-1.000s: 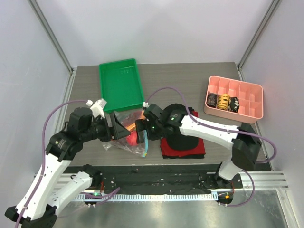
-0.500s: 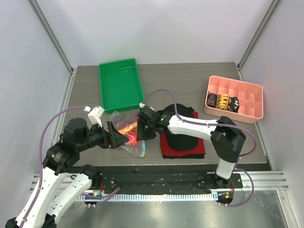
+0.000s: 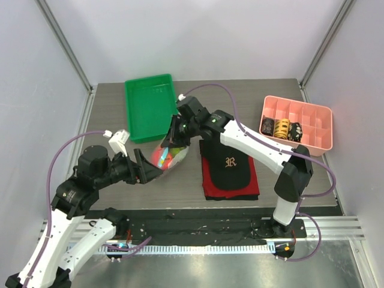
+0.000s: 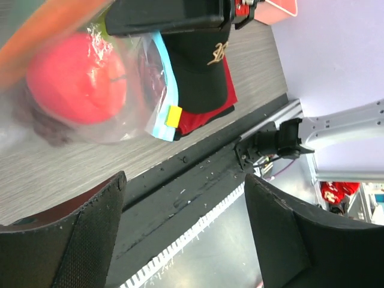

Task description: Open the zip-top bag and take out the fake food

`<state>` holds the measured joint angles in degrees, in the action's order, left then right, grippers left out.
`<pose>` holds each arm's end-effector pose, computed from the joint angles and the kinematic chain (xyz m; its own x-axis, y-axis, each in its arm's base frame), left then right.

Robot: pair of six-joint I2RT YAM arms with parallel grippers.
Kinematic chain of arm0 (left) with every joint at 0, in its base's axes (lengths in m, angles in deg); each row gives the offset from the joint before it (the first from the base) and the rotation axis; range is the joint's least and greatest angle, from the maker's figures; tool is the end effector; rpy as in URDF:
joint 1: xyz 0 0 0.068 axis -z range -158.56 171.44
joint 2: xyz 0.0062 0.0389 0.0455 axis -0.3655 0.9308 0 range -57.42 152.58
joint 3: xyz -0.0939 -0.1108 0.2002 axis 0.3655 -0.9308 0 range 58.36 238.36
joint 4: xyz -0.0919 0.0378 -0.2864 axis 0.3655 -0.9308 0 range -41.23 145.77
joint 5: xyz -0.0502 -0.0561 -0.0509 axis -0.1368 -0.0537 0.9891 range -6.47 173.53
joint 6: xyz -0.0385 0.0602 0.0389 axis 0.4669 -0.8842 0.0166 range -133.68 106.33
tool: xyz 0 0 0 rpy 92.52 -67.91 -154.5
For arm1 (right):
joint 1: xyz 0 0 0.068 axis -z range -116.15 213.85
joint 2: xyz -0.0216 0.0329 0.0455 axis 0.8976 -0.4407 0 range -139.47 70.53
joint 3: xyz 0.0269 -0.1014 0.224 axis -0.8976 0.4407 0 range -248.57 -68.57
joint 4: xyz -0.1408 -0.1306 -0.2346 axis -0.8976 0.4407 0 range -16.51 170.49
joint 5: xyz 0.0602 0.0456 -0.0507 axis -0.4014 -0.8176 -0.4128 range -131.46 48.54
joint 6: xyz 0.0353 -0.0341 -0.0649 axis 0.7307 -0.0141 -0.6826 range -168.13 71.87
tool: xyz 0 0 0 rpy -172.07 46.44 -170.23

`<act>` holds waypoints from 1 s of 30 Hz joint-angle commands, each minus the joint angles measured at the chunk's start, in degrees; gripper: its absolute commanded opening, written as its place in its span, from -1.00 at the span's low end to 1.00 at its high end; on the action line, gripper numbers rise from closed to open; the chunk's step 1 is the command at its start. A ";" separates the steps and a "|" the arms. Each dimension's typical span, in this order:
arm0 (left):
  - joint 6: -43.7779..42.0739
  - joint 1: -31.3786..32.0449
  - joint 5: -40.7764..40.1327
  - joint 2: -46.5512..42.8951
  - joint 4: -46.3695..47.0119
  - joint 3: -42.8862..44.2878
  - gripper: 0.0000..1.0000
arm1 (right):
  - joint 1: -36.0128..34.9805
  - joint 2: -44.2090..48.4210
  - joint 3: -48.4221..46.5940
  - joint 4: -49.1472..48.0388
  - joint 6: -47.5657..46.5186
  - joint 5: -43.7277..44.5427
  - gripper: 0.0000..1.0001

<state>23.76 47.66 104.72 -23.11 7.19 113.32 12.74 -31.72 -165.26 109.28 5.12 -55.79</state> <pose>0.1651 -0.1097 0.3400 -0.7582 -0.2583 -0.5987 0.2992 0.6780 -0.6714 0.2821 0.3775 0.2832 -0.9459 0.0639 -0.3180 -0.1885 0.6896 0.6992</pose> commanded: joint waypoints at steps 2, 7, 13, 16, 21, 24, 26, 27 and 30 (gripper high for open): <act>-1.56 -0.11 1.84 2.87 -0.90 1.03 0.66 | -0.48 -0.31 -4.74 6.39 9.40 -0.79 -0.97; -6.05 -0.11 -2.54 6.30 -2.48 1.03 0.64 | -1.45 -0.75 -7.72 9.12 17.22 4.64 -0.97; -5.09 -0.11 -6.42 6.39 -1.61 0.15 0.39 | -1.45 -1.01 -7.73 10.88 20.57 5.36 -0.97; -4.12 -0.11 -9.14 6.13 -2.40 -0.38 0.11 | -1.53 -0.49 -6.51 10.53 21.19 5.71 -0.97; -4.12 -0.11 -7.13 2.01 -2.14 -1.08 0.05 | -1.53 -0.22 -5.80 10.09 20.66 4.84 -0.97; -4.99 -0.11 -8.09 -0.46 -1.17 -3.36 0.09 | -1.53 -1.01 -6.67 8.87 17.78 1.69 -0.97; -4.82 -0.11 -8.09 -1.08 -1.52 -3.55 0.19 | -1.53 -1.89 -8.51 7.72 13.13 -0.95 -0.97; -4.13 -0.11 -7.92 -1.08 -1.78 -3.11 0.19 | -1.45 -3.55 -9.74 8.06 7.36 -2.53 -0.97; -0.19 -0.11 -7.22 -1.34 -2.05 -0.21 0.23 | -1.71 -7.67 -16.22 14.19 -7.21 -5.90 -0.97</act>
<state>20.39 47.66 97.01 -24.53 4.26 110.19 11.47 -35.83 -172.75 121.85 16.29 -55.52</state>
